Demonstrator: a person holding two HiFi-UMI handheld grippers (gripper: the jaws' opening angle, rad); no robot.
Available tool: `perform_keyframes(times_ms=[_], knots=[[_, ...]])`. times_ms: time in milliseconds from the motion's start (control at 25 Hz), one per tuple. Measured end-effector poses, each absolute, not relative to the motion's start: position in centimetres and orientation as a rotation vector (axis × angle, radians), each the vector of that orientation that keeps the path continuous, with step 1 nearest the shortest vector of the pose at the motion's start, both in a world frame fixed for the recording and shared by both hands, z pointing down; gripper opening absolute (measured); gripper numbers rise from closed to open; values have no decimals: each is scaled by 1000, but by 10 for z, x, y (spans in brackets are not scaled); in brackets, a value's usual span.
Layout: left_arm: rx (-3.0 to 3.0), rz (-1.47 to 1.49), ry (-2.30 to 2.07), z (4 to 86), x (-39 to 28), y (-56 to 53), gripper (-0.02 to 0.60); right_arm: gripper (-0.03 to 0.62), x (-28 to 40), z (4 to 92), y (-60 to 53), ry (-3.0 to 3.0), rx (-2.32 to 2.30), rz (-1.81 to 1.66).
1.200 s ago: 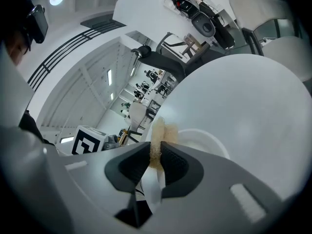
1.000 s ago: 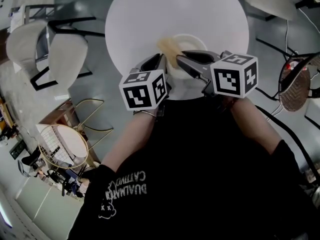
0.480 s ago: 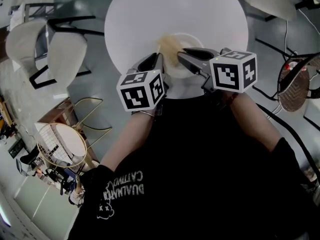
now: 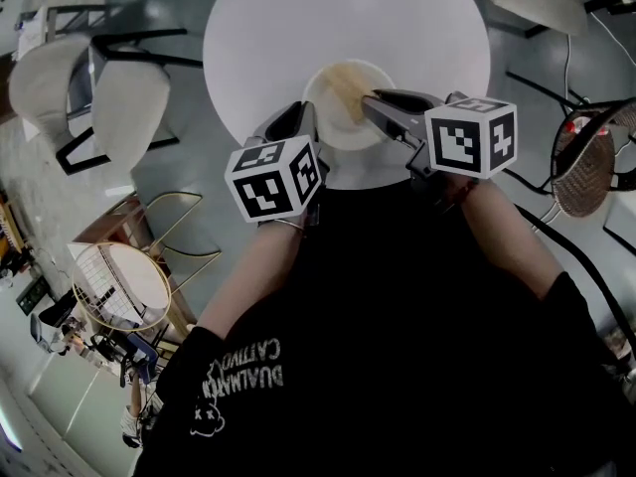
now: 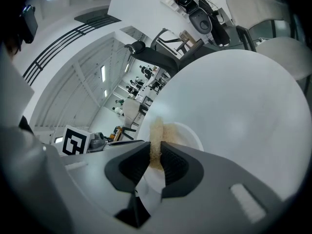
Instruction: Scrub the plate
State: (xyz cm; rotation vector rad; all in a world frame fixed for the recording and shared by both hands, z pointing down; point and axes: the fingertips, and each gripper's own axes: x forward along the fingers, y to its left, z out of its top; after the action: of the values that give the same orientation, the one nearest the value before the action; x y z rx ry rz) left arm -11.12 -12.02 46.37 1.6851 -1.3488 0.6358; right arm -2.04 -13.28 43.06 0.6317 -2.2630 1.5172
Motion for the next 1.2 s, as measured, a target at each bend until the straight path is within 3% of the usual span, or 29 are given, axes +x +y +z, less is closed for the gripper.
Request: perform_keyframes(times_ms=[920, 1200], knots=[[1624, 591, -1410, 468, -115, -101, 43, 66, 30, 444, -118, -2180, 769, 1554], [1605, 577, -1396, 469, -114, -99, 44, 66, 9, 420, -124, -2257, 702, 1614]])
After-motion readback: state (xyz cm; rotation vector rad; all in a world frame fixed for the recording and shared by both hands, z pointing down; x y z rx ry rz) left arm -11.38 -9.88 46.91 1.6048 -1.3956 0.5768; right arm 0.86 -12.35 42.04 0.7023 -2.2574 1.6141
